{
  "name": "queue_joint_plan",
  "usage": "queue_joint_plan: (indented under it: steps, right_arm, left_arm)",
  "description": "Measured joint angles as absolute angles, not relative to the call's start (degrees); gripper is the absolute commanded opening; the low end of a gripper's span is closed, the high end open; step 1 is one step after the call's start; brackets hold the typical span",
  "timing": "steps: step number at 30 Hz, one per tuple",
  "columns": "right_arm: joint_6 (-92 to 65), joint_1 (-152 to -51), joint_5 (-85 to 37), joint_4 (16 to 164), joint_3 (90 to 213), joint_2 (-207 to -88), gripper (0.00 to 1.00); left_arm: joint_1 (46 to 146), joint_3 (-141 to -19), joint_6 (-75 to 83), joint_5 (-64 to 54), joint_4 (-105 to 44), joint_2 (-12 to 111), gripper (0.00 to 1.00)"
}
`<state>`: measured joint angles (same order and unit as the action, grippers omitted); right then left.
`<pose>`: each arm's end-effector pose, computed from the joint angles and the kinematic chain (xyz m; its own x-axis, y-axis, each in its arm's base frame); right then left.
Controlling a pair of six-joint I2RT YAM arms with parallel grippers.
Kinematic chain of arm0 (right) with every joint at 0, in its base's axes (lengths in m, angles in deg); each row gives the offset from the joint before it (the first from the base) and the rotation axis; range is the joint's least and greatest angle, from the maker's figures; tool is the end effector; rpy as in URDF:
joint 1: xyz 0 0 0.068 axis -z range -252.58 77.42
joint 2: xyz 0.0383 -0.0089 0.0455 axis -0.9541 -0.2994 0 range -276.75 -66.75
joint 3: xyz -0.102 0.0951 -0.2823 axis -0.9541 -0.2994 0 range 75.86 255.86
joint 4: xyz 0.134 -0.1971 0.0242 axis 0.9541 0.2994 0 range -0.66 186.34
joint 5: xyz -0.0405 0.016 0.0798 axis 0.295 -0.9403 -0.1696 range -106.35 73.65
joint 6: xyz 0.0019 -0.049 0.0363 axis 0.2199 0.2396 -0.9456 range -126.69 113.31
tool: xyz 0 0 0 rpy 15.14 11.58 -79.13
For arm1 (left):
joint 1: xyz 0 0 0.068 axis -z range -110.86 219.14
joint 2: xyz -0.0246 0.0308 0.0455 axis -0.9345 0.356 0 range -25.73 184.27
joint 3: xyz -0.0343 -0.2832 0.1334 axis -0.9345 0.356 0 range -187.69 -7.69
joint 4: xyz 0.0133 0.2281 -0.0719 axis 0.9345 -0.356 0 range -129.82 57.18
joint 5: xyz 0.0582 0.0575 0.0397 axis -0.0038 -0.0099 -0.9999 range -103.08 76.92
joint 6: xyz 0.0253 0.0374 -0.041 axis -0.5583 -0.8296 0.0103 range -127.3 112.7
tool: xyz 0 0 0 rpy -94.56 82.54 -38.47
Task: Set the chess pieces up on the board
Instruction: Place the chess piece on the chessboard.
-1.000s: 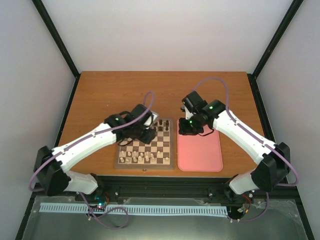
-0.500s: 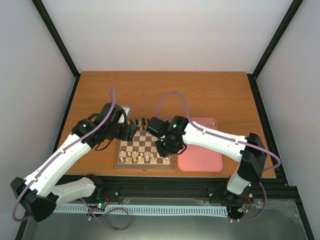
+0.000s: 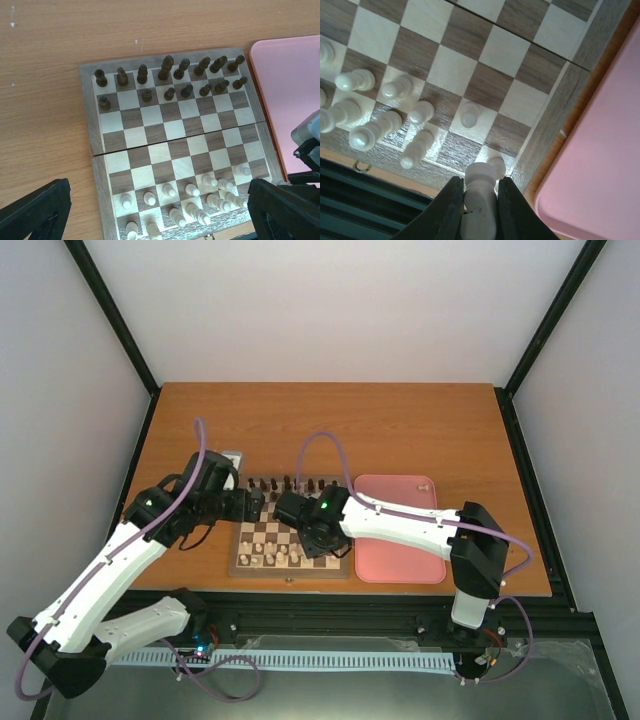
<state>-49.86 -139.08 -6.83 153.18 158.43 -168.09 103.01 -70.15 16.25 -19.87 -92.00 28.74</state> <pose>0.1364 0.2948 0.2823 -0.9013 -0.3809 -0.2062 -0.3829 0.9232 -0.0317 0.1086 -0.0663 0.3608 -0.7897 0.0522 -0.6112 0.1924 0.9672 -0.1661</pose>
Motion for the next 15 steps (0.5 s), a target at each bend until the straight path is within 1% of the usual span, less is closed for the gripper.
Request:
queue_joint_plan:
  steps: [15]
  right_arm:
    - [-49.84,-140.39,-7.9,149.39,157.62,-169.97,0.17]
  left_arm:
    - [102.99,-72.58,17.21,-21.95,-92.52,28.79,1.0]
